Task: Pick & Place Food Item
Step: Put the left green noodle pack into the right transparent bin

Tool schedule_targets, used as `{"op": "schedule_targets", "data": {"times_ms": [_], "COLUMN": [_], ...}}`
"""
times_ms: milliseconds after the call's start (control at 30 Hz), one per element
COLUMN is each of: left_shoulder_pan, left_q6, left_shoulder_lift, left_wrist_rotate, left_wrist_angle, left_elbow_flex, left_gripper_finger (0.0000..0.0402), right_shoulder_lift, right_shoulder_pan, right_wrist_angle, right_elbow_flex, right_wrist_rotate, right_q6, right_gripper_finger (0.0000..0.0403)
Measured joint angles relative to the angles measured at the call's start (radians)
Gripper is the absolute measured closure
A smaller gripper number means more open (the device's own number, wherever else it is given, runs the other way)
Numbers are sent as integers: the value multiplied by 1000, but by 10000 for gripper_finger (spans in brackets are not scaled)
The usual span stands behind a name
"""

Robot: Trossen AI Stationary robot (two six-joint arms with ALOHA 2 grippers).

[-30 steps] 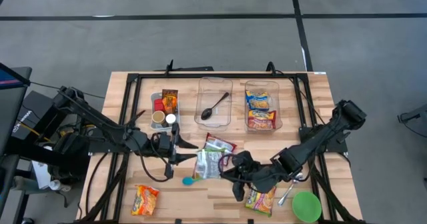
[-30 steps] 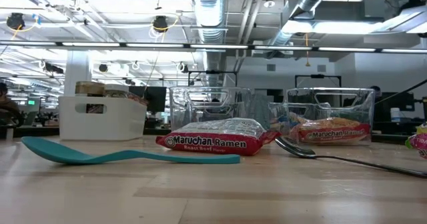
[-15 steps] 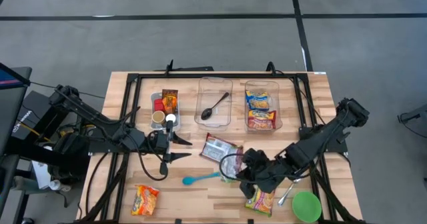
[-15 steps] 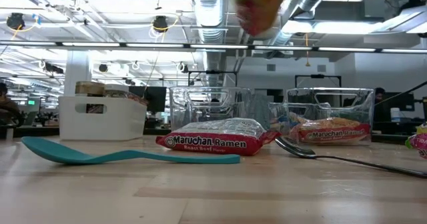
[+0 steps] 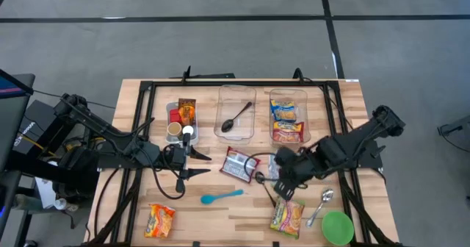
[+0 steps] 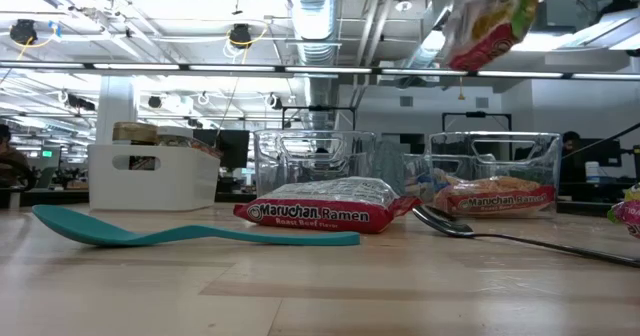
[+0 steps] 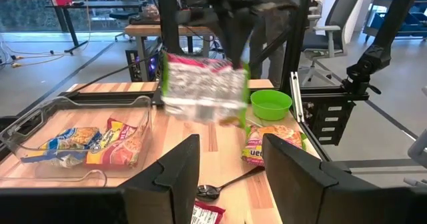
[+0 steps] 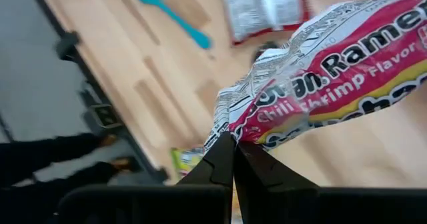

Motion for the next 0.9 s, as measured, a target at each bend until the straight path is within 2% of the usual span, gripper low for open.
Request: {"op": "schedule_targets", "data": {"times_ms": [333,600,767,900], "left_shoulder_pan": [0,0,0,0], "left_q6": [0,3,3,3], "left_shoulder_lift": [0,0,0,0], "left_wrist_rotate": [0,0,1,1], "left_wrist_angle": [1,1,1,1], "left_elbow_flex": [0,0,0,0], "left_gripper_finger": [243,243,243,243], "right_shoulder_lift": [-1,0,0,0], "right_shoulder_pan": [-164,-320,-431,-527], "right_wrist_angle": [-285,-284,-284,-285], "right_elbow_flex": [128,130,130,130], "right_wrist_rotate": [-1,3,36,38], "right_q6": [-257,-631,-759,-932], "right_gripper_finger": [403,403,403,403]}}
